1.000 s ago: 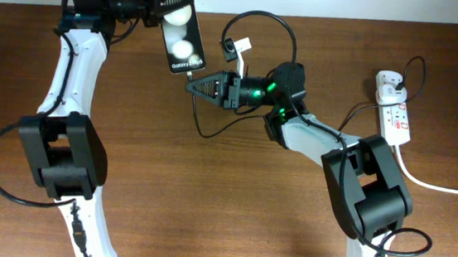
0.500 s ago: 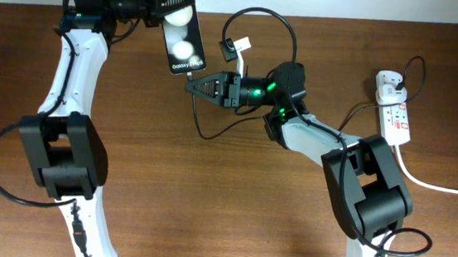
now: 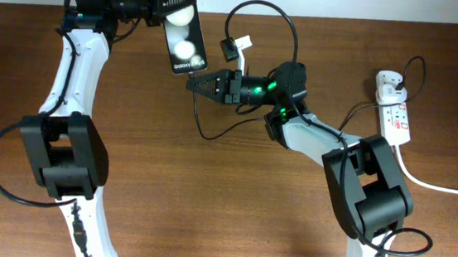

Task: Plug charger to phone and switch on socket
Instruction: 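Open the right gripper off the inserted plug and withdraw it upward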

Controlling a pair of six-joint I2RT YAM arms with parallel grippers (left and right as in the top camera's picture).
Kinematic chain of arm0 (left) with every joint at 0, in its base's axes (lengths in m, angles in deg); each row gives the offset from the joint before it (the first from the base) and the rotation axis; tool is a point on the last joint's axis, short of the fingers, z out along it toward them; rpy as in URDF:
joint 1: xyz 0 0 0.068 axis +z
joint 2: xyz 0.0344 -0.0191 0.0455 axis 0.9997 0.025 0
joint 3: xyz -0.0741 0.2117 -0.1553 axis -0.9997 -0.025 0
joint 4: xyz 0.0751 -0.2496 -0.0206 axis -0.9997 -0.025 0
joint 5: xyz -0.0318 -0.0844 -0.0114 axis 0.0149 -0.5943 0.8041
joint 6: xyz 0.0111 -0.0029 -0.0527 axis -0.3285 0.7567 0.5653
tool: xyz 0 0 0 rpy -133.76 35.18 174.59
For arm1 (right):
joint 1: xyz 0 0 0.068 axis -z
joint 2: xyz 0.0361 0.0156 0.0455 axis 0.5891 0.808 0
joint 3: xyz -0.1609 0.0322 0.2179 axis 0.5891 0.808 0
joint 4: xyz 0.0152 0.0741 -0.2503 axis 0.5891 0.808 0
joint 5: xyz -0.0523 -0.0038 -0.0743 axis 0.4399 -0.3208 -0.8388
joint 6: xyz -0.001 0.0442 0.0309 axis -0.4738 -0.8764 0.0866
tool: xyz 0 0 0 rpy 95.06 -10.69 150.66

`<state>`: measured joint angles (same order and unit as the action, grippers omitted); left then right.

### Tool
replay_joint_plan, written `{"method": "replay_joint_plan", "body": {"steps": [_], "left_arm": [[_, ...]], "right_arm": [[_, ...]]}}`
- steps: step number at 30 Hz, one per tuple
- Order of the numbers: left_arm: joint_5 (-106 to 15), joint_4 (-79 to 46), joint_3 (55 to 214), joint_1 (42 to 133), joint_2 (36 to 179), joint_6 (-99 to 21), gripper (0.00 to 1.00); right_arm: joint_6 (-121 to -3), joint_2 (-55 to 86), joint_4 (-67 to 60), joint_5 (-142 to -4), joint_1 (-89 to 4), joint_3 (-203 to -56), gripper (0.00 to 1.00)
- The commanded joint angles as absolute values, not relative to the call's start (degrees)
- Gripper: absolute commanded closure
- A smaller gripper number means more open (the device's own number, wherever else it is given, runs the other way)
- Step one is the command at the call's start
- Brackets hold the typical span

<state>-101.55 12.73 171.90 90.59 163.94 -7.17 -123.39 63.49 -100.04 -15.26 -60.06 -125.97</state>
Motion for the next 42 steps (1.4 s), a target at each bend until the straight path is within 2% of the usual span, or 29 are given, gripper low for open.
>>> {"method": "replay_joint_plan", "body": {"steps": [1, 6, 9, 10, 11, 12, 13, 14, 15, 18, 23, 25, 30, 37, 42], "left_arm": [[-105.7, 12.4, 172.4, 89.3, 161.8, -6.4, 1.00], [-105.7, 12.4, 172.4, 89.3, 161.8, -6.4, 1.00], [-105.7, 12.4, 172.4, 89.3, 161.8, -6.4, 1.00], [-105.7, 12.4, 172.4, 89.3, 161.8, -6.4, 1.00], [-105.7, 12.4, 172.4, 89.3, 161.8, -6.4, 1.00], [-105.7, 12.4, 172.4, 89.4, 161.8, -6.4, 1.00], [-105.7, 12.4, 172.4, 89.4, 161.8, -6.4, 1.00], [-105.7, 12.4, 172.4, 89.4, 161.8, -6.4, 1.00], [-105.7, 12.4, 172.4, 89.4, 161.8, -6.4, 1.00], [-105.7, 12.4, 172.4, 89.6, 161.8, -6.4, 1.00], [-107.0, 12.4, 172.4, 93.2, 161.8, -6.4, 1.00], [-106.8, 12.4, 172.4, 93.8, 161.8, -6.4, 1.00], [-106.6, 12.4, 172.4, 93.8, 161.8, -6.4, 1.00], [-105.3, 12.4, 172.4, 93.7, 161.8, -6.4, 1.00], [-105.3, 12.3, 172.4, 93.0, 161.8, -7.3, 1.00]], "right_arm": [[-126.1, 63.8, -100.6, -23.0, -58.5, -126.7, 0.96], [-126.2, 63.8, -100.6, -22.9, -58.5, -126.7, 0.95], [-126.2, 63.8, -100.6, -22.8, -58.5, -126.7, 0.89], [-126.2, 63.8, -100.6, -22.8, -58.5, -126.7, 0.83], [-126.2, 63.8, -100.6, -22.8, -58.5, -126.7, 0.71], [-126.2, 63.8, -100.6, -22.6, -58.5, -126.7, 0.48], [-126.2, 63.8, -100.6, -22.3, -58.5, -126.7, 0.35], [-126.2, 63.8, -100.6, -21.5, -58.5, -126.7, 0.25], [-126.2, 63.8, -100.6, -21.0, -58.5, -126.7, 0.22], [-125.9, 63.8, -100.7, -19.2, -58.5, -126.7, 0.17], [-123.3, 63.8, -100.7, -15.9, -54.2, -126.7, 0.15], [-122.9, 63.8, -99.4, -13.6, -50.9, -126.7, 0.01], [-103.7, 63.6, -66.4, -16.1, -47.7, -126.7, 0.01], [-83.7, 55.1, -38.4, -31.4, -47.0, -127.7, 0.01], [-72.5, 50.4, -16.1, -48.2, -46.4, -135.7, 0.01]]}}
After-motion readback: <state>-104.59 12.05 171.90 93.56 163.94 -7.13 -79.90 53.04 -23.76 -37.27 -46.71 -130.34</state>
